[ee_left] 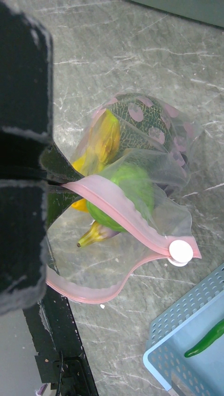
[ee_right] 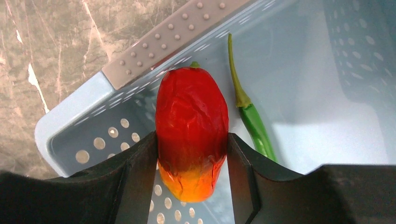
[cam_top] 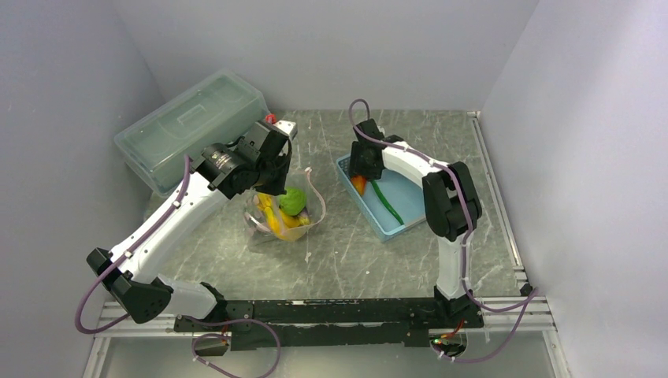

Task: Place the food in the zip-top bag and seal the zipper
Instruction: Pick up the fake fruit from the bin, then place the fake fruit in the zipper food storage bag.

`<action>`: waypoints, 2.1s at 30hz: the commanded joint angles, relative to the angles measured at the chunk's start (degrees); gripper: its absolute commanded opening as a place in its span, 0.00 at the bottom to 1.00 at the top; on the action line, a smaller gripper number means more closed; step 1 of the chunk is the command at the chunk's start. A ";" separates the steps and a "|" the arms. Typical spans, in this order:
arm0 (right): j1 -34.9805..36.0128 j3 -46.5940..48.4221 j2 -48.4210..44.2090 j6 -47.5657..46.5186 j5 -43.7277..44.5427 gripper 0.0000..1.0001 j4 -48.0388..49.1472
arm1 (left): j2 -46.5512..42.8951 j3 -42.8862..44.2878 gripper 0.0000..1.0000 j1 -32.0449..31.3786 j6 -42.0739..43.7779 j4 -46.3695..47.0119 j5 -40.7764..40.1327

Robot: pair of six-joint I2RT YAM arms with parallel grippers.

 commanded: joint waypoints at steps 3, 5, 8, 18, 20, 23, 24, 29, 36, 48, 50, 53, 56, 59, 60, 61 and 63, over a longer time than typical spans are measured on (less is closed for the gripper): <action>-0.43 -0.96 -9.21 -0.44 3.38 0.21 0.60 | -0.15 0.72 0.00 0.24 -0.20 1.74 -0.37; -0.37 -0.97 -11.03 -0.46 3.09 0.20 0.28 | -0.08 0.54 0.00 0.28 -0.20 2.01 -0.38; -0.29 -1.50 -13.93 -0.53 2.82 0.19 -0.05 | 0.13 0.43 0.00 0.32 -0.34 2.39 -0.08; -0.10 -5.80 -26.46 -1.51 -5.73 0.17 2.44 | 0.68 1.07 0.00 0.31 -0.55 3.15 0.78; -0.05 -7.70 -29.53 -1.48 -9.54 0.17 4.43 | 0.83 1.06 0.00 0.28 -0.55 3.20 0.72; 0.20 -9.29 -33.33 -0.98 -15.38 0.17 7.08 | 1.10 1.13 0.00 0.29 -0.72 3.38 1.10; 0.39 -9.77 -34.48 -0.80 -17.04 0.17 7.92 | 1.20 1.22 0.00 0.32 -0.73 3.38 1.09; 1.62 -12.71 -39.83 0.75 -24.58 0.16 13.30 | 1.36 1.50 0.00 0.31 -0.82 3.39 0.94; 6.98 -13.85 -43.94 0.54 -28.93 0.16 17.75 | 1.72 1.76 0.00 0.26 -0.99 3.30 0.78; 14.79 -13.62 -43.81 -1.10 -30.09 0.16 15.92 | 2.42 2.97 0.00 0.32 -0.73 3.03 0.66; 15.66 -14.25 -43.82 -0.91 -30.06 0.16 15.96 | 2.42 3.08 0.00 0.32 -0.73 2.95 0.66; 16.82 -14.80 -43.40 -0.54 -29.55 0.15 15.91 | 2.55 3.38 0.00 0.35 -0.73 2.95 0.70; 17.50 -15.40 -42.77 0.27 -29.05 0.15 16.32 | 2.44 3.73 0.00 0.35 -0.81 2.88 0.84; 17.87 -15.86 -41.91 1.65 -28.40 0.14 16.78 | 2.34 4.03 0.00 0.31 -1.03 2.77 1.05; 17.92 -15.91 -41.58 2.32 -28.17 0.14 16.89 | 2.29 3.98 0.00 0.35 -1.07 2.81 1.34; 17.94 -15.85 -41.17 2.93 -28.05 0.13 16.99 | 2.20 3.96 0.00 0.33 -1.14 2.84 1.50; 18.05 -15.68 -40.36 4.06 -28.01 0.13 17.19 | 2.10 3.76 0.00 0.28 -1.08 2.90 1.68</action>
